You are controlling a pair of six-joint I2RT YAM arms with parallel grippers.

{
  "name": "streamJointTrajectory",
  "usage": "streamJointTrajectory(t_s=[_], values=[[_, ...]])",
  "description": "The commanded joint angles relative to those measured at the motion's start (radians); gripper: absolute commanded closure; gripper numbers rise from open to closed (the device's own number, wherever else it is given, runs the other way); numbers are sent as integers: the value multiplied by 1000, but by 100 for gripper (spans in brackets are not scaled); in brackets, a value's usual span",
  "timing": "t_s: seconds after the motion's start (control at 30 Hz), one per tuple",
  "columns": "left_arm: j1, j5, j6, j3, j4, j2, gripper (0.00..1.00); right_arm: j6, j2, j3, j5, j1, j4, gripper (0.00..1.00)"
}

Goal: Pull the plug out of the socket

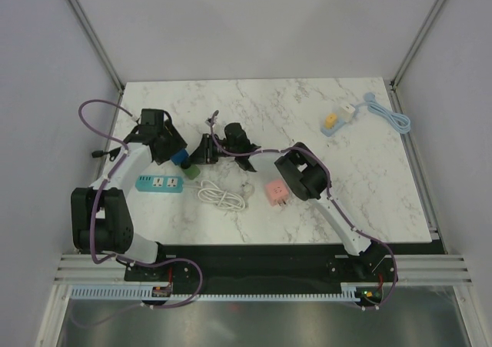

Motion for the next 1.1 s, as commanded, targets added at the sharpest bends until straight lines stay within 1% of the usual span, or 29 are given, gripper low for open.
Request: streamJointTrajectory(t_s=[0.0,0.03,0.07,0.17,0.2,0.27,0.3,0.37,0.4,0.47,0.5,0.57,0.6,0.63,0.7,0.73,0.77,0.8,0.87,0.9,0.93,0.97,1.03,1.07], values=[[-25,183,-43,65,244,-80,98,25,19,34,-16,31,53,74],[-25,191,-40,60,258,-83,98,28,21,37,-8,31,41,84],[-25,198,-31,51,268,-83,98,28,23,42,-1,30,3,100],[-28,231,-5,20,323,-87,98,26,18,51,39,28,-55,100],[-31,219,16,7,337,-95,98,23,7,62,71,27,-139,100],[-46,182,40,-50,388,-129,98,17,-10,68,113,22,-215,100],[-50,168,40,-96,408,-146,98,14,-23,76,155,17,-282,100],[-50,169,18,-128,437,-150,98,-26,-24,100,203,16,-360,100],[-50,157,-2,-135,418,-146,98,-44,-17,134,228,14,-449,100],[-50,130,-82,-101,344,-118,98,-70,-4,154,317,14,-512,100],[-48,117,-104,-83,268,-108,98,-101,1,171,353,14,-581,100],[-43,163,-164,-37,241,-92,98,-113,-2,163,422,16,-620,100],[-42,180,-180,-21,230,-89,98,-115,-7,153,432,16,-649,100],[-42,197,-192,8,232,-86,98,-113,-14,139,435,14,-649,100],[-39,281,-216,26,262,-83,98,-83,-40,81,412,7,-600,100],[-39,322,-218,16,367,-80,98,-65,-45,62,392,0,-574,100],[-39,380,-224,11,408,-78,98,-51,-51,39,369,-7,-541,100],[-40,392,-223,11,426,-72,98,-38,-53,28,363,-22,-527,100],[-51,375,-195,13,398,-71,98,-25,-63,1,348,-38,-494,100],[-56,322,-184,11,373,-74,98,-18,-68,-8,319,-47,-478,100],[-65,294,-163,13,311,-68,98,-6,-71,-18,305,-52,-464,100],[-68,268,-151,16,292,-58,98,-14,-65,-7,286,-55,-458,100],[-68,269,-134,31,247,-14,98,-41,-53,24,251,-55,-491,100],[-68,295,-112,37,230,0,98,-52,-56,21,246,-53,-485,100]])
